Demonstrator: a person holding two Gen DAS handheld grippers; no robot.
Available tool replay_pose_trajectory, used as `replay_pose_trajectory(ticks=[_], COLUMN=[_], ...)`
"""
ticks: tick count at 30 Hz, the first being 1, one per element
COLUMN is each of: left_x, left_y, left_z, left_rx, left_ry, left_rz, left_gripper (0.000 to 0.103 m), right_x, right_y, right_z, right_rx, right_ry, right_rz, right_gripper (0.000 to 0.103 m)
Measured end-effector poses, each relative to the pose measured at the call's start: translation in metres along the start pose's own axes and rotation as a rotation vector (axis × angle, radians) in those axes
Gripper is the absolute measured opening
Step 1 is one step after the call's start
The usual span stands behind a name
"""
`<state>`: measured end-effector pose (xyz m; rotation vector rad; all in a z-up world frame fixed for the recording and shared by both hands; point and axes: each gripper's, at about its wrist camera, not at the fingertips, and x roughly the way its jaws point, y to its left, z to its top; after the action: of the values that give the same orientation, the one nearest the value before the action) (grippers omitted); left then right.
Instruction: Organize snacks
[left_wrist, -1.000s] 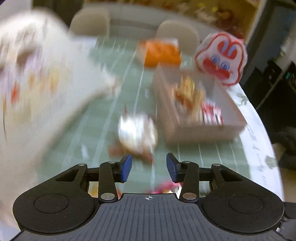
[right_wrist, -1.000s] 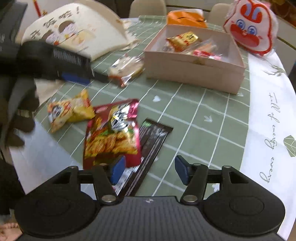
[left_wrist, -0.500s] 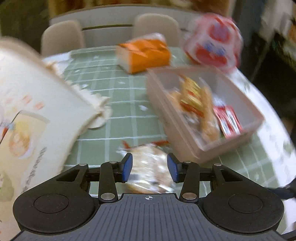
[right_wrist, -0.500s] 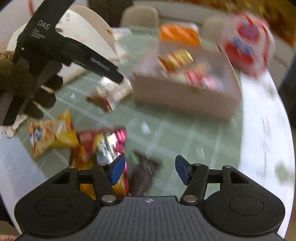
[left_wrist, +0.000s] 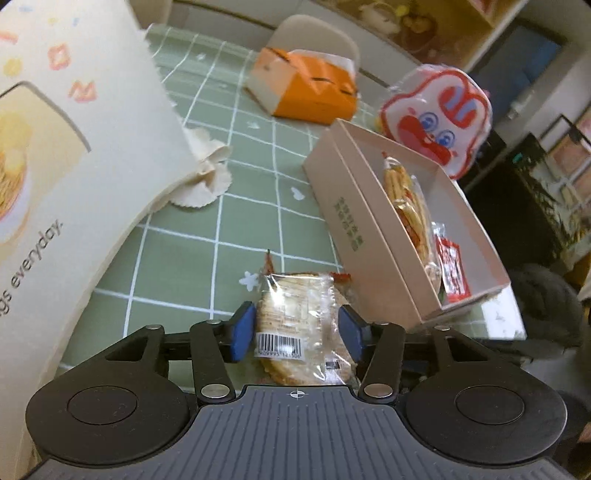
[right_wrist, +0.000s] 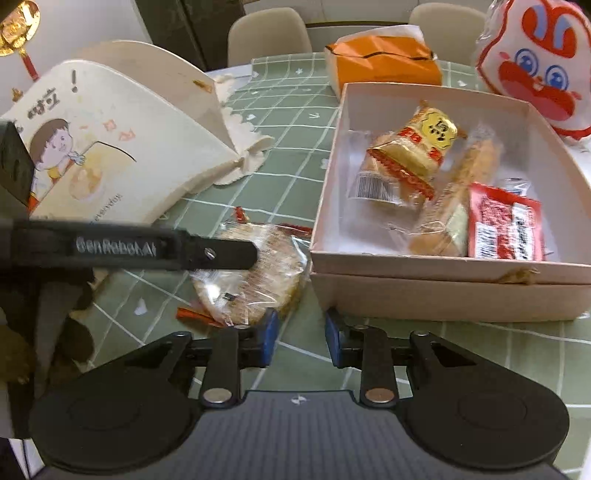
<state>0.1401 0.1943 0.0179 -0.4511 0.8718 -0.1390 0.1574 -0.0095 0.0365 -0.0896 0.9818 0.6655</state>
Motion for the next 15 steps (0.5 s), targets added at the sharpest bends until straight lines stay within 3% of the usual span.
replay_pose_trajectory(ticks=[5,10,15], left_x=[-0.016,-0.056,-0.063], left_y=[-0.004,-0.034,-0.071], left_z=[-0.006,-0.031,-0.055], left_rx=[-0.084,-0.137,-0.010], left_ry=[0.046,0.057,0.084], left_rz=[0.014,0.052,0.228], left_gripper=[0.054,0.050,0.047], right_x=[-0.004,-0.026,-0.048], right_y=[0.000,0.007,0.009], right_z=[-0.001,-0.020,-0.048], right_rx=[-0.024,-0.081,-0.139], right_ry=[0.029,0.053,0.086], right_rz=[0.074,0.148,0.178], right_gripper=[0.021,0.021,0.021])
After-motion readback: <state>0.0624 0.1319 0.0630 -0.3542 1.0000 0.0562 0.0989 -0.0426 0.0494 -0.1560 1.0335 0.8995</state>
